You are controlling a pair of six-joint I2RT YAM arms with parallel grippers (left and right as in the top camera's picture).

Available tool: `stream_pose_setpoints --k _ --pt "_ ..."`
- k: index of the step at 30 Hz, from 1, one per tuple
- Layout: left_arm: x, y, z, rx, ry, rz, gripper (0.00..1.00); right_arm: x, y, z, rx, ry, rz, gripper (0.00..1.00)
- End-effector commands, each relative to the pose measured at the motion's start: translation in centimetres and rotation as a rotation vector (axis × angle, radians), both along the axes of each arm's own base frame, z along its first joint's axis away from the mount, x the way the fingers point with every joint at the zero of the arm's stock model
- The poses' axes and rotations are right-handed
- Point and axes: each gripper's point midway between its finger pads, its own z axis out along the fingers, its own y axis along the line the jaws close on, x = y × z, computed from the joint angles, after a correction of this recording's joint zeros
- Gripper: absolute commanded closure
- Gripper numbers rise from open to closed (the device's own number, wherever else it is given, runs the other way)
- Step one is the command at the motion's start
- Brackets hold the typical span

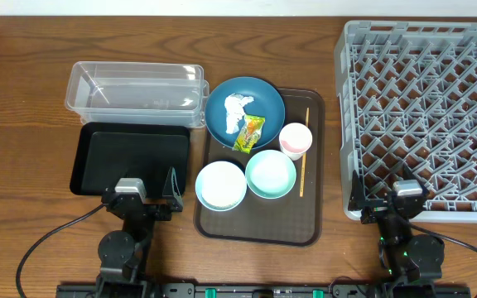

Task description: Sort waste into correct bins and load items into the dishwasher rack

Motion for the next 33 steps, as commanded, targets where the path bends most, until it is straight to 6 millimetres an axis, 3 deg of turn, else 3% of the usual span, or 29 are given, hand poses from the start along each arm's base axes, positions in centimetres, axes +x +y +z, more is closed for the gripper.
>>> stream_pose_setpoints --k 1,27,33 --pt "-0.1 0.3 -1.6 0.021 0.053 0.016 0.0 0.0 0.3 -0.2 -0.012 0.004 0.012 0.01" --pt "-0.1 0.3 -1.9 0.0 0.068 0.018 0.0 0.0 0.4 -0.1 0.026 0.005 0.015 0.01" --pt "0.1 0.3 -1.6 -0.067 0.115 0.03 0.0 -0.2 -0.8 2.6 0.034 -0.048 -0.052 0.01"
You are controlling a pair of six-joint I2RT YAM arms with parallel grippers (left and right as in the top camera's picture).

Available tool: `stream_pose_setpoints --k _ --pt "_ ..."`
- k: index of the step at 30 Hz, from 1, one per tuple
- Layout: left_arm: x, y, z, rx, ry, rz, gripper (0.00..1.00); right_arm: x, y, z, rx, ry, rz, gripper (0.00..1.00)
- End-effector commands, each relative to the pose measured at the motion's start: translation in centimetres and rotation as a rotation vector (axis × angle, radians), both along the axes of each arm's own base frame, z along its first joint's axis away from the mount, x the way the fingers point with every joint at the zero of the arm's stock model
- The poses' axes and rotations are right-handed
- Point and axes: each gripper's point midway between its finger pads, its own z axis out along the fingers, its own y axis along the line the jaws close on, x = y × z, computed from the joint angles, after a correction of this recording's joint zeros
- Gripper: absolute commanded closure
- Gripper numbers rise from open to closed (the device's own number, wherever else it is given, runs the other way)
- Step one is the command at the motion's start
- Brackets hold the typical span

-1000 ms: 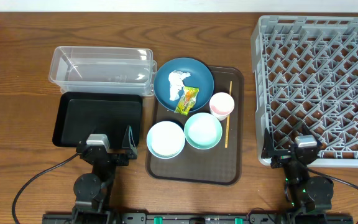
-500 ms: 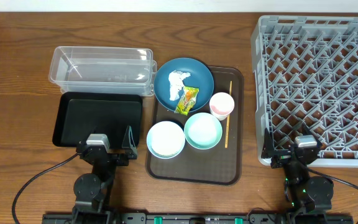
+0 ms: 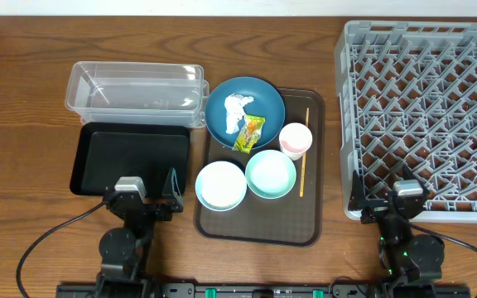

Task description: Sort waste into correct bins and load items into the dishwasher rack

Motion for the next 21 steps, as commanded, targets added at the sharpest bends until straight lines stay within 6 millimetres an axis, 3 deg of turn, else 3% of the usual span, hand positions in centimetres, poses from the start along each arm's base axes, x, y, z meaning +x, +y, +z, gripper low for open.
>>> stream_pose_setpoints --k 1,5,11,16,21 --pt "0.1 0.3 -0.4 -0.024 0.068 0.024 0.0 -0.3 -0.9 3.2 0.026 -0.06 -0.058 0.01" --pt "0.7 0.3 1.2 -0.02 0.112 0.024 0.0 -0.3 -1.5 5.5 0.026 -0.072 -0.092 0.01" --pt "2.7 0.1 3.5 -0.001 0.266 0.026 0.0 1.1 -1.4 6.6 0.01 0.065 -0.092 0.01" --pt "3.7 -0.5 3.8 0.017 0.501 0.005 0.0 3.3 -0.5 7.2 0.004 0.219 -0.054 0.01" --pt "2.6 -1.3 3.1 0.037 0.777 -0.052 0.0 5.3 1.1 6.4 0.005 0.424 0.023 0.01"
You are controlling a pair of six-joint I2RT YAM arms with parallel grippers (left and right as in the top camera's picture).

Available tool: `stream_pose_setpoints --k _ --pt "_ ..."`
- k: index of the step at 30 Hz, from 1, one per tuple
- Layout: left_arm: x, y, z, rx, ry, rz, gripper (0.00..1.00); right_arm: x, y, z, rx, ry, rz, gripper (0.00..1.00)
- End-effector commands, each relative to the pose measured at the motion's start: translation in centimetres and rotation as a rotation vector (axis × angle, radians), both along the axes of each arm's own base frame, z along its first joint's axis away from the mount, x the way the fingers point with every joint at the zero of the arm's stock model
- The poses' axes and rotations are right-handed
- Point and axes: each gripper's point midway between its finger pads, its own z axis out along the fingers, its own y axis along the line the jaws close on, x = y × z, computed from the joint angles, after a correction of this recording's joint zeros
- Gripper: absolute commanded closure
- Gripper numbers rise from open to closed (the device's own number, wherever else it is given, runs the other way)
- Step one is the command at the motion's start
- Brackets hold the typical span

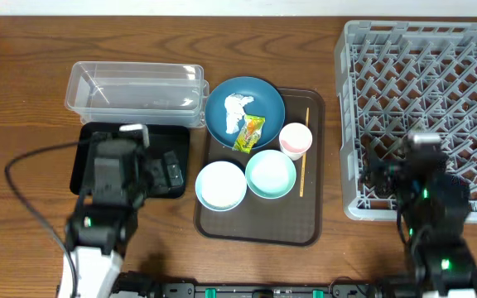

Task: Sort waste into correct bins and load items into the dishwasher rack
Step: 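Reach left gripper to the blue plate and grasp the yellow snack wrapper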

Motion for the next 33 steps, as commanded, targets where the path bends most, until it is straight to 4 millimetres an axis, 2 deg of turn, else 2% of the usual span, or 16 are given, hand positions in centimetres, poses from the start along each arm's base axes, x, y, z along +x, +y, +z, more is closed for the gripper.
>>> stream_pose_setpoints --k 1,5,8,11,15,20,24,26,28,33 --pt "0.4 -0.4 1.0 0.007 0.073 -0.043 0.0 1.2 1.5 0.4 0.034 0.092 0.061 0.01" --pt "0.7 -0.5 0.0 0.01 0.131 -0.049 0.0 2.2 2.0 0.0 0.042 0.17 0.078 0.01" --pt "1.8 -1.2 0.3 -0.028 0.097 -0.06 0.0 2.3 2.6 -0.4 0.06 0.186 0.111 0.01" --pt "3.6 -2.9 1.6 -0.096 0.014 -0.115 0.0 2.3 3.0 -0.2 0.069 0.179 0.127 0.01" --pt "6.3 -4.1 2.7 -0.107 -0.085 -0.149 0.01 2.3 2.9 -0.2 0.069 0.18 0.127 0.01" --pt "9.2 -6.6 2.7 -0.111 -0.106 -0.207 0.04 2.3 3.0 -0.2 0.069 0.18 0.127 0.01" --pt "11.6 -9.4 2.5 -0.098 -0.087 -0.282 0.06 2.3 3.0 -0.2 0.069 0.18 0.127 0.01" --pt "12.4 -11.0 1.9 -0.097 -0.067 -0.314 0.07 2.3 3.0 -0.2 0.069 0.181 0.127 0.01" --pt "12.7 -12.7 0.5 -0.097 -0.029 -0.345 0.08 2.3 3.0 -0.2 0.069 0.181 0.127 0.01" --pt "10.7 -15.6 -4.3 -0.101 0.135 -0.382 0.14 2.2 2.9 -0.3 0.068 0.185 0.126 0.01"
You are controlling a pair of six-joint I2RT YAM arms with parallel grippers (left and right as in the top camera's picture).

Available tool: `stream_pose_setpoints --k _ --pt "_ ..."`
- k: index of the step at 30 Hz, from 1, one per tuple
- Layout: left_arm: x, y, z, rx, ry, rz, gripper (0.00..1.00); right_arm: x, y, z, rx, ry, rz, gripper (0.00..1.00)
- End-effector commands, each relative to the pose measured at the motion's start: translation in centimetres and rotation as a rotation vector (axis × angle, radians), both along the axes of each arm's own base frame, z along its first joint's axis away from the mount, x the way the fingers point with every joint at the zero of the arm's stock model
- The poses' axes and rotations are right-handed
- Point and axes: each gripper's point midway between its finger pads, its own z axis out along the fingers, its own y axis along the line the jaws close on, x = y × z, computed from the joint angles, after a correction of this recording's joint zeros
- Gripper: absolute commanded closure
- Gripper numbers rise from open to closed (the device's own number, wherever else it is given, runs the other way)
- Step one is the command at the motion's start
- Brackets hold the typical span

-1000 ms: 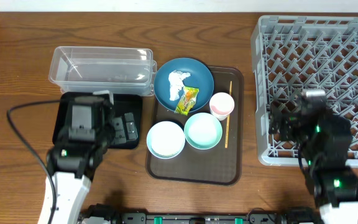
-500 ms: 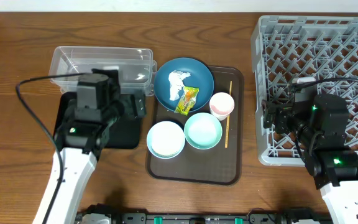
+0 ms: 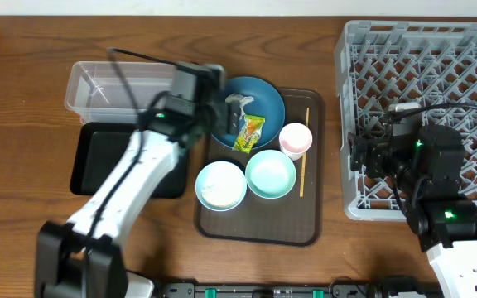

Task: Sort waste into correct bins and load items into the dishwasher rack
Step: 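Reach left gripper to the blue plate and grasp the yellow snack wrapper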

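A brown tray (image 3: 259,228) carries a blue plate (image 3: 265,98), a white bowl (image 3: 220,185), a mint bowl (image 3: 270,174), a pink-white cup (image 3: 295,139) and a wooden chopstick (image 3: 304,157). On the plate lie a crumpled white napkin (image 3: 239,108) and a green-yellow wrapper (image 3: 249,132). My left gripper (image 3: 224,114) hangs over the plate's left edge beside the napkin and looks open. My right gripper (image 3: 356,156) looks open and empty at the left rim of the grey dishwasher rack (image 3: 437,74).
A clear plastic bin (image 3: 114,89) stands at the back left, partly covered by my left arm. A black bin (image 3: 98,161) sits in front of it. The rack fills the right side of the table.
My left arm has moved from over the black bin to the blue plate's left edge. The right arm has shifted slightly up and left along the rack's left rim. No item has moved.
Both arms rested at the table's front edge for the first two moments, with nothing touched. Then both were raised, the left over the black bin, the right over the rack's front left corner. Now the left is at the plate and the right at the rack's left rim.
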Motion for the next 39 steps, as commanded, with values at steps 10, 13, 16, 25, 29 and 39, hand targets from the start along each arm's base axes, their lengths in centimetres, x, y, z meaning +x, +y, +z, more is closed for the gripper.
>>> stream_pose_setpoints --k 10,13,16,25,29,39 --pt "-3.5 -3.2 -6.9 0.021 0.272 0.026 0.28 0.1 0.5 0.9 0.012 -0.015 0.009 0.01" --pt "-3.5 -3.2 -7.3 0.023 0.28 0.032 0.33 0.1 0.5 0.9 0.012 -0.014 0.009 0.01" --pt "-3.5 -3.2 -7.4 0.024 0.284 0.033 0.33 0.1 0.5 0.9 0.012 -0.014 0.009 0.01" --pt "-3.6 -3.3 -8.3 0.026 0.311 0.05 0.51 0.1 0.5 0.9 0.012 -0.013 0.009 0.01" --pt "-3.6 -3.3 -8.3 0.025 0.308 0.05 0.69 0.1 0.5 0.9 0.012 -0.013 0.009 0.01" --pt "-2.8 -2.5 -6.6 0.026 0.252 0.061 0.94 0.1 0.5 0.9 0.012 -0.014 0.009 0.01"
